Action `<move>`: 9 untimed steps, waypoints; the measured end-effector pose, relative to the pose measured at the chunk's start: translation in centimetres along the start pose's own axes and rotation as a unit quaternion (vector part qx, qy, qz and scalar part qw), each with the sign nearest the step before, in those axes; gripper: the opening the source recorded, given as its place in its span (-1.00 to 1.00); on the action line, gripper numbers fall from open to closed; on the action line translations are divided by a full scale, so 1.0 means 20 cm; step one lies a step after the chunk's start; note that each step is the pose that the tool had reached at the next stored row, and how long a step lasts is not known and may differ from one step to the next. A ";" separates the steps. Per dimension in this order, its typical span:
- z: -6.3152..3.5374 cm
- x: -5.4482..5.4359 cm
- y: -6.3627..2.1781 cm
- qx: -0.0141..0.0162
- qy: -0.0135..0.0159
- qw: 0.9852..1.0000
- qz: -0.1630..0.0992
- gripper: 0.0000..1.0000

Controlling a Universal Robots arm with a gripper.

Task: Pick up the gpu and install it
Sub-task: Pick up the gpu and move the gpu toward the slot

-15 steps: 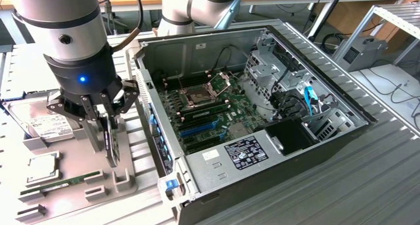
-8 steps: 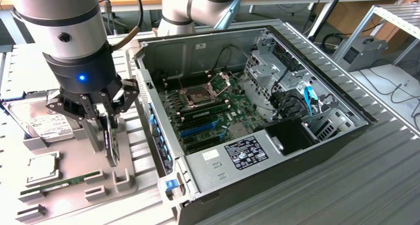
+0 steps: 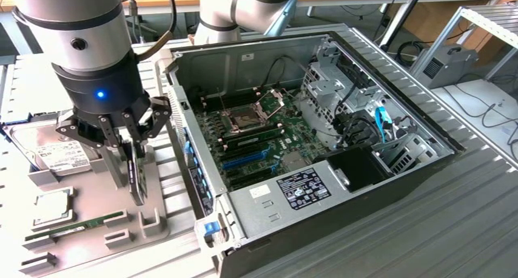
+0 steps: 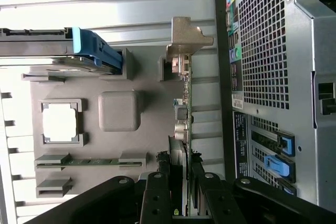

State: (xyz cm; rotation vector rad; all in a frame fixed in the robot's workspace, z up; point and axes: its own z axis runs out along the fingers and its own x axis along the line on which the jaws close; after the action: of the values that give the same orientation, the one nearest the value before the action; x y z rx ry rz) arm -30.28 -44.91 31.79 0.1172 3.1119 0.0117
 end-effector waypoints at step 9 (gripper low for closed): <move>-0.011 0.00 0.000 0.000 0.000 1.000 0.000 -0.48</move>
State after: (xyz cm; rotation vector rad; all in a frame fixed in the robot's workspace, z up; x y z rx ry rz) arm -30.28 -44.91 32.01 0.1173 3.1118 0.0118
